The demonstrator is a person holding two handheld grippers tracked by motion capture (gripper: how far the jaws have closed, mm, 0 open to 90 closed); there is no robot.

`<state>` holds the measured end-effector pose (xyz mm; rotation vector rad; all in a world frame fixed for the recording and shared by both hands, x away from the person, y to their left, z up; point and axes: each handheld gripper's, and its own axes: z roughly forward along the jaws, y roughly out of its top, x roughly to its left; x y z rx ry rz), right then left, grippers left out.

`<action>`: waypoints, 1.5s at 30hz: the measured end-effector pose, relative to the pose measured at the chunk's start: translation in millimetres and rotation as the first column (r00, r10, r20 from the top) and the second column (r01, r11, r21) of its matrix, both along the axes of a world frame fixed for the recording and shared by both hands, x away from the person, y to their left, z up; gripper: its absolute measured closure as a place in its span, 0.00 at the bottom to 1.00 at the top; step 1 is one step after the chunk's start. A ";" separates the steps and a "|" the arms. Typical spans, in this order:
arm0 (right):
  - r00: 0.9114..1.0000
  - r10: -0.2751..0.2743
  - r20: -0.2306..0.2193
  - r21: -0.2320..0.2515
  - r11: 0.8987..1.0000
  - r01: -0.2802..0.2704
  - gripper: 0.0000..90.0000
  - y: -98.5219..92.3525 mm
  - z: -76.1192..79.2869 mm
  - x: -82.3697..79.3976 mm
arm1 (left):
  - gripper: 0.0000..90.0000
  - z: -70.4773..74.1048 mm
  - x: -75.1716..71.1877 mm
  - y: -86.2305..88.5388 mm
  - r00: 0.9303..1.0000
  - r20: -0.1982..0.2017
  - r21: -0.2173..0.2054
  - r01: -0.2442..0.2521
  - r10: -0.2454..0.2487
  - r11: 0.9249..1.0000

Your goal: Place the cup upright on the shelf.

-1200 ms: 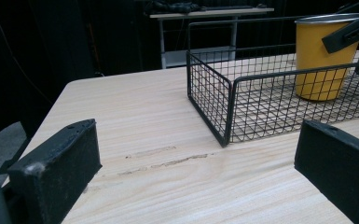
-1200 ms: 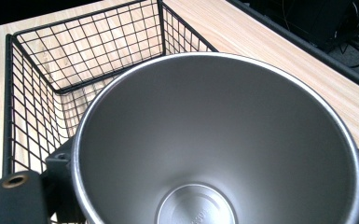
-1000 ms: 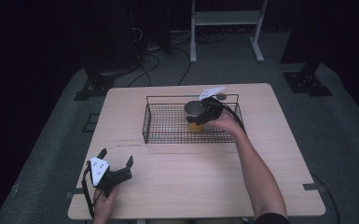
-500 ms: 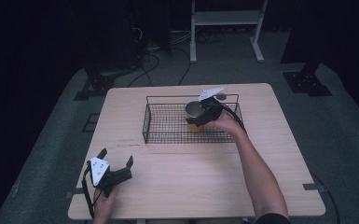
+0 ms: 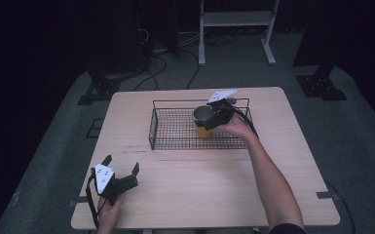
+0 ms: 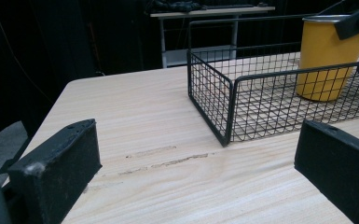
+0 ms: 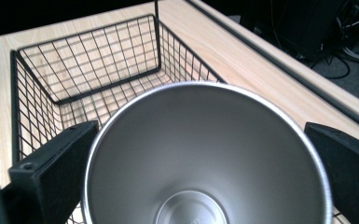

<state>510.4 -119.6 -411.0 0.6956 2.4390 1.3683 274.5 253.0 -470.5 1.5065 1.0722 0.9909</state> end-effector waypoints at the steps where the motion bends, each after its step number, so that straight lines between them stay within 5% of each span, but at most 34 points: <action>1: 1.000 -0.002 0.003 0.007 1.000 0.002 0.00 -0.6 1.4 -0.3 | 0.00 0.0 0.0 0.0 1.000 0.000 0.000 0.000 0.000 1.000; 21: 0.998 -0.043 0.041 0.126 0.991 0.038 0.00 -20.2 29.1 -12.9 | 0.00 -0.1 -0.8 -0.2 1.000 0.004 0.000 0.002 -0.002 1.000; 45: 0.998 -0.016 0.059 0.130 0.991 0.009 0.00 -43.8 48.8 -44.2 | 0.00 -0.1 -0.8 -0.8 1.000 0.003 0.005 -0.001 0.001 1.000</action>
